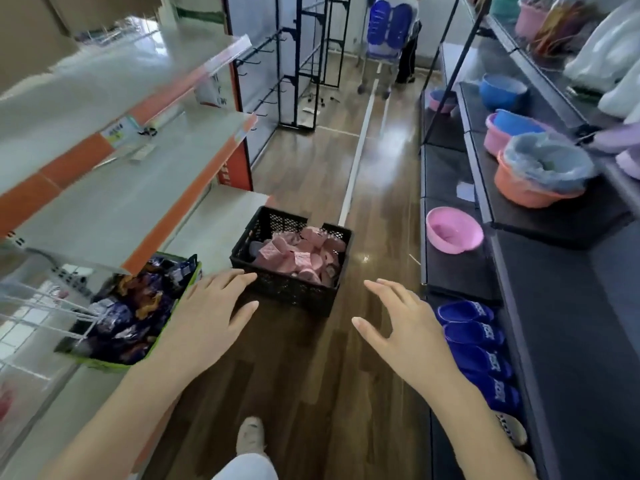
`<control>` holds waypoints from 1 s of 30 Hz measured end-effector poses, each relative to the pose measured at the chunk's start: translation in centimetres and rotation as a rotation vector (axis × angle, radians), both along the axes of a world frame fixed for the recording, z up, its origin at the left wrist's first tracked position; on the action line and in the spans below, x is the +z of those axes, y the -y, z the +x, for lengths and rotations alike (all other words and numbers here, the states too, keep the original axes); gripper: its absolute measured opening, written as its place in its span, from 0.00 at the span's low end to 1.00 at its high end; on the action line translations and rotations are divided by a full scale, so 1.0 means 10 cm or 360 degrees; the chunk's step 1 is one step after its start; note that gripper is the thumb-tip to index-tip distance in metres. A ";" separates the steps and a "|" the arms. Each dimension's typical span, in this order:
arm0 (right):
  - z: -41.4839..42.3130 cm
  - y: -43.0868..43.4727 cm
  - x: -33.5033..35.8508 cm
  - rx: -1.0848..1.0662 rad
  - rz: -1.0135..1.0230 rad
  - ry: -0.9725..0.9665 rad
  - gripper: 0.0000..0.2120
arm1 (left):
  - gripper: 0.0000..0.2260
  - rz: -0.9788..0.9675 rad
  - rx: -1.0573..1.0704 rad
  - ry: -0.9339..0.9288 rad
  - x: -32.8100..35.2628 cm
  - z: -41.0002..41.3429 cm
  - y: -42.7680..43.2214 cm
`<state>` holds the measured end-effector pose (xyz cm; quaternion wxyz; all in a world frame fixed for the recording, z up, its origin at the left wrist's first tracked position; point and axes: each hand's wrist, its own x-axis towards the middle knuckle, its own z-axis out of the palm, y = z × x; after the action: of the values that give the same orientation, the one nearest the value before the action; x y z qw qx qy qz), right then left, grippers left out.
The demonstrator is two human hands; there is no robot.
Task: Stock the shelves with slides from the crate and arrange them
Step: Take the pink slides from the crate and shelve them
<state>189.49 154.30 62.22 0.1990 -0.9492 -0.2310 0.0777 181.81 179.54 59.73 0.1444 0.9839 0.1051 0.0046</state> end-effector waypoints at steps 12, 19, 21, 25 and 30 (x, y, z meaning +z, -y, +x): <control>1.55 -1.33 -0.16 -0.0032 -0.0017 -0.0028 0.27 | 0.20 -0.0087 0.0045 0.0011 -0.10 1.62 -1.30; 2.25 -1.80 -0.28 -0.0133 -0.0052 -0.0116 0.26 | 0.20 -0.0101 -0.0063 -0.0012 -0.16 2.48 -1.85; 2.44 -1.87 -0.33 -0.0149 -0.0073 -0.0149 0.26 | 0.20 -0.0117 -0.0088 -0.0046 -0.22 2.69 -1.92; 2.84 -1.98 -0.45 -0.0167 -0.0099 -0.0224 0.26 | 0.20 -0.0135 -0.0103 -0.0126 -0.33 3.08 -2.04; 3.46 -2.16 -0.63 -0.0151 -0.0103 -0.0284 0.26 | 0.28 -0.0126 -0.0073 -0.0172 -0.44 3.63 -2.21</control>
<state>224.12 175.85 55.95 0.1916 -0.9543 -0.1647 0.1599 218.14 201.59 55.31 0.1774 0.9784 0.0902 -0.0561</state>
